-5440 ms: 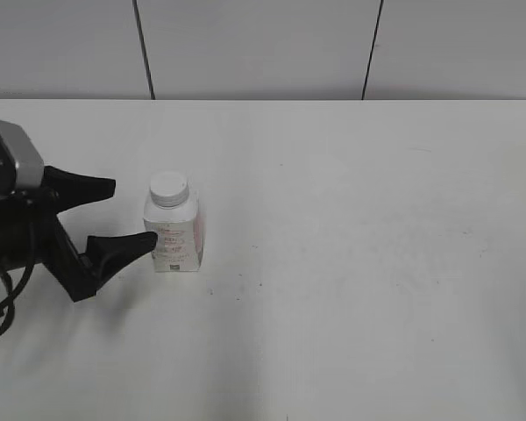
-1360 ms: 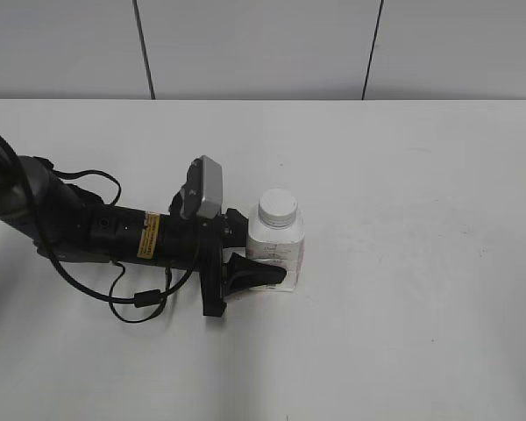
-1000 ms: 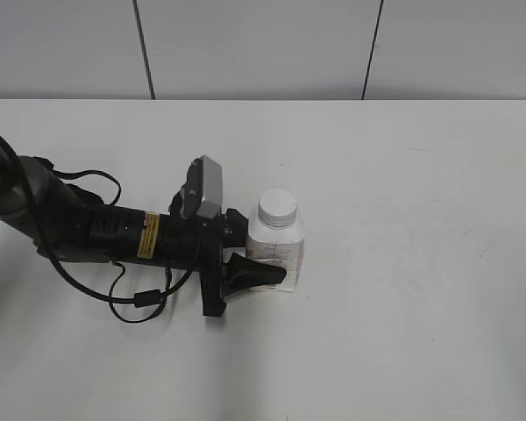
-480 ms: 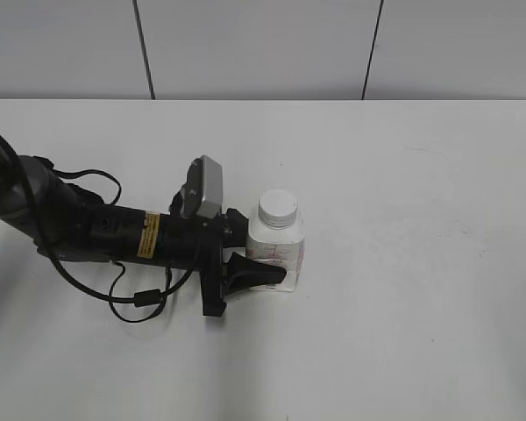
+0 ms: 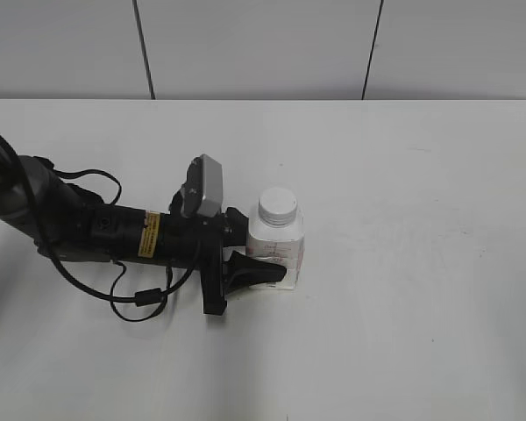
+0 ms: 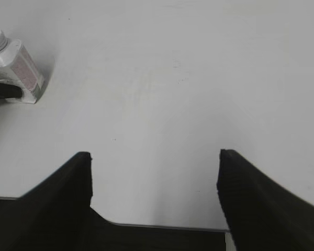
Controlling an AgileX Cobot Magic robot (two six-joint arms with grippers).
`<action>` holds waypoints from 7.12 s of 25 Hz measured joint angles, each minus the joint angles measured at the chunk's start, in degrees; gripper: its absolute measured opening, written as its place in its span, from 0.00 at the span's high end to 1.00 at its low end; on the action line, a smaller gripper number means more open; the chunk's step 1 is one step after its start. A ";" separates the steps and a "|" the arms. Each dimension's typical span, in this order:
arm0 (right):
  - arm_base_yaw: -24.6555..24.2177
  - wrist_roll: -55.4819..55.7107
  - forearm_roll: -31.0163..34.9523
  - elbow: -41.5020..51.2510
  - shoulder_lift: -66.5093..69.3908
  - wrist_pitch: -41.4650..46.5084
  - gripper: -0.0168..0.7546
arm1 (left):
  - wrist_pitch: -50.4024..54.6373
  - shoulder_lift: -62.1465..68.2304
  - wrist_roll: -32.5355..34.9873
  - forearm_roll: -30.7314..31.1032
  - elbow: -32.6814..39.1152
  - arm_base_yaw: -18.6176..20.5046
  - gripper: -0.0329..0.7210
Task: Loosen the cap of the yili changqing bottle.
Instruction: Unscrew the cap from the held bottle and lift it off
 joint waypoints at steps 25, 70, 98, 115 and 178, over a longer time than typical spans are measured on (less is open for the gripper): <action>0.00 0.28 3.62 -19.78 48.82 0.32 0.22 | 0.05 0.00 0.00 -0.18 0.00 0.00 0.49; 26.51 24.54 12.97 -67.92 111.57 5.07 0.22 | 0.05 0.00 0.00 -0.37 0.00 0.00 0.49; 29.20 24.92 10.41 -68.06 114.96 5.25 0.42 | 0.00 0.00 0.00 -0.55 0.00 0.00 0.49; 29.20 10.78 9.95 -68.06 114.96 5.37 0.48 | 0.04 0.00 0.00 -0.66 0.00 0.00 0.49; 29.31 -74.68 6.11 -72.63 115.65 7.84 0.48 | 0.13 0.07 0.00 -0.40 -0.22 -0.04 0.49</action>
